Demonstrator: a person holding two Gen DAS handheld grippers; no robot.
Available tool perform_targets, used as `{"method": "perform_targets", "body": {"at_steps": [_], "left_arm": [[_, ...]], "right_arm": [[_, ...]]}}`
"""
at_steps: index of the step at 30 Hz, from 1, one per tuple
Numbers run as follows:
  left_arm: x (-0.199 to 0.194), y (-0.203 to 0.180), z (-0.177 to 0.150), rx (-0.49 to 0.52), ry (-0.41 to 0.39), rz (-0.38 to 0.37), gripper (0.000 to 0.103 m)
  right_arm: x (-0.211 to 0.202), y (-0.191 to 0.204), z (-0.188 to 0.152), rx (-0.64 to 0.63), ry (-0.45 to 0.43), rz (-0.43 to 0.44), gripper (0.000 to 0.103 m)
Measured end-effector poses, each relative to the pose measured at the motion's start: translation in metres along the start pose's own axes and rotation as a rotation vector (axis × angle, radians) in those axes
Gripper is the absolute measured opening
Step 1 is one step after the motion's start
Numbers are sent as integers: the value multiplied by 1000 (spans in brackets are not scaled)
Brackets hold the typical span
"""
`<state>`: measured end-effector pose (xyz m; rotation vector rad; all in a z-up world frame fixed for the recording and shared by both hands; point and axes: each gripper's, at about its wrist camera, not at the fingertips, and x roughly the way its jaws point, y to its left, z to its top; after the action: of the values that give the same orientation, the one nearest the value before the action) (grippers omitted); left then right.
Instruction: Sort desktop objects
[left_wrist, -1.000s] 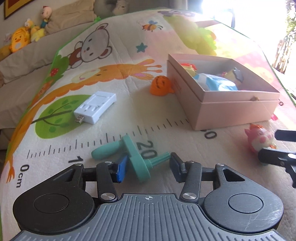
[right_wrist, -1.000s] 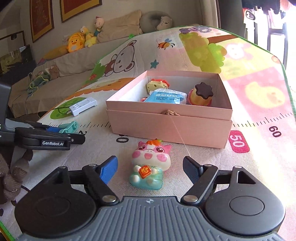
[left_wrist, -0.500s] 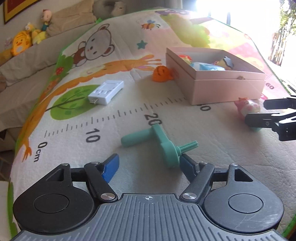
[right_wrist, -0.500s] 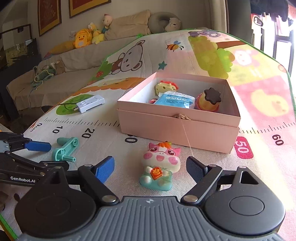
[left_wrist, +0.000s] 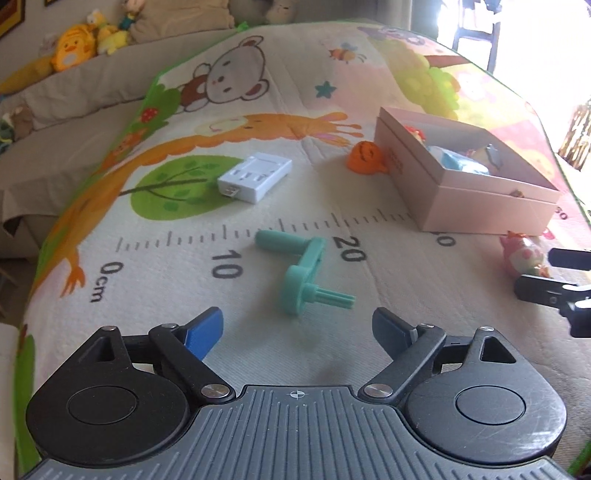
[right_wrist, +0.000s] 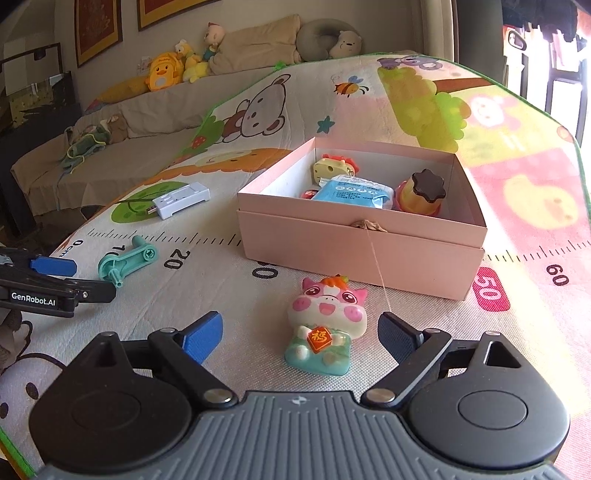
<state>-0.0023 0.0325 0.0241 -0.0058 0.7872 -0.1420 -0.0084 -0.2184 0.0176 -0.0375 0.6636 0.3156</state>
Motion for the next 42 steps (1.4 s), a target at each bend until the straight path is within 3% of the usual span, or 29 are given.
{"method": "perform_targets", "body": {"at_steps": [2,9,15,22,30,38,42], "left_arm": [[6,-13,1,20,4,-23,95],[42,-37,22,42,18,-1,95],[36,-47,15,97,5,-118,95],[20,-27,-1,116,-9,-1,96],[18,1,7,82,-17,170,97],[13,-5,10,74,-7,104,97],[10,-10,14,41,-24,-36,97]], "right_arm": [[1,-1,-1,4,4,1,92],[4,-3,-6,16,17,-5,93],[9,-9,-11,53,32,-1,94],[10,-9,-11,52,36,5,98],[11,-12,-12,79,38,21,101],[10,-14,-12,92,31,27,102],[10,-14,-12,91,32,26,102]]}}
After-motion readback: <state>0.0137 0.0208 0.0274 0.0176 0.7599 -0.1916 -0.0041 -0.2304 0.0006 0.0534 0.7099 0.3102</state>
